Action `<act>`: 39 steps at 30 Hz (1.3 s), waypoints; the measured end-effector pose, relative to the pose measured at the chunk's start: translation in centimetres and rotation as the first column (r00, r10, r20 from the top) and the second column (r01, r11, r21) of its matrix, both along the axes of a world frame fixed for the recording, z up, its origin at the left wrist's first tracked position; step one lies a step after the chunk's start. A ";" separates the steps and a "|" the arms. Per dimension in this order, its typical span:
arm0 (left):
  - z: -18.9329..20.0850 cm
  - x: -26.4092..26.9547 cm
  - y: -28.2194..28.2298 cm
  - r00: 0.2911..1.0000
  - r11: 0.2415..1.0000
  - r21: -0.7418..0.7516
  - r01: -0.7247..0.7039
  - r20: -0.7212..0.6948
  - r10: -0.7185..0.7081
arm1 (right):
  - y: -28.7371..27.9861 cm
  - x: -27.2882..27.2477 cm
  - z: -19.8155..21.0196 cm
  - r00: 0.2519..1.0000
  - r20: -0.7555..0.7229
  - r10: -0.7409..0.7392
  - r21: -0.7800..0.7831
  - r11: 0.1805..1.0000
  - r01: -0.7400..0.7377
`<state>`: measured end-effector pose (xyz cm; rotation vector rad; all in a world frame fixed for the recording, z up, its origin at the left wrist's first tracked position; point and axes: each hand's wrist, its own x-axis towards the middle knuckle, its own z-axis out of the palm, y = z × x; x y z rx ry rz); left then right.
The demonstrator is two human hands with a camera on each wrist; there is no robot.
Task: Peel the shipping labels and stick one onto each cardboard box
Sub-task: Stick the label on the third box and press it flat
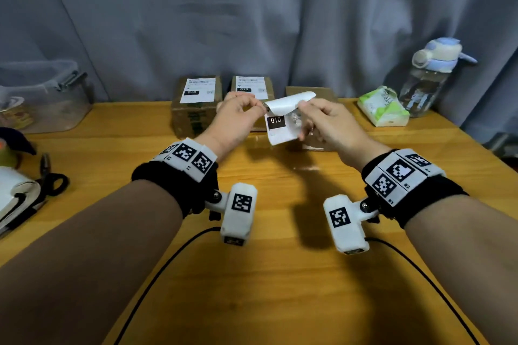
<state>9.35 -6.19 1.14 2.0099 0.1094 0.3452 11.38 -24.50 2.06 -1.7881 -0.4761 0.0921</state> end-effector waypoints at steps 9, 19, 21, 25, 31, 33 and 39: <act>1.0 4.6 -2.5 0.992 0.989 -0.082 0.125 -0.018 -0.127 | -3.5 5.0 0.6 0.985 -0.006 -0.171 -0.038 0.985 0.170; -1.5 8.7 -4.0 0.988 0.987 0.078 0.140 -0.077 -0.134 | -5.1 8.3 -1.7 0.943 -0.096 -0.319 0.100 0.939 0.328; -2.1 8.9 -4.6 0.988 0.983 0.145 0.110 -0.122 -0.093 | -5.5 8.7 -2.2 0.929 -0.114 -0.352 0.150 0.918 0.366; -2.9 8.3 -5.8 0.954 0.965 0.201 0.170 -0.278 -0.110 | -6.0 9.1 -3.7 0.910 -0.258 -0.325 0.230 0.894 0.385; -2.7 6.3 -6.5 0.946 0.986 -0.005 0.169 -0.279 -0.163 | -7.0 7.5 -3.4 0.925 -0.293 -0.242 0.258 0.911 0.320; -2.8 5.1 -6.7 0.946 0.984 0.014 0.179 -0.279 -0.168 | -7.4 6.3 -3.0 0.924 -0.310 -0.224 0.219 0.929 0.298; -2.4 0.2 -6.7 0.949 0.973 0.115 0.197 -0.271 -0.160 | -8.1 1.5 -2.7 0.903 -0.367 -0.222 0.136 0.948 0.288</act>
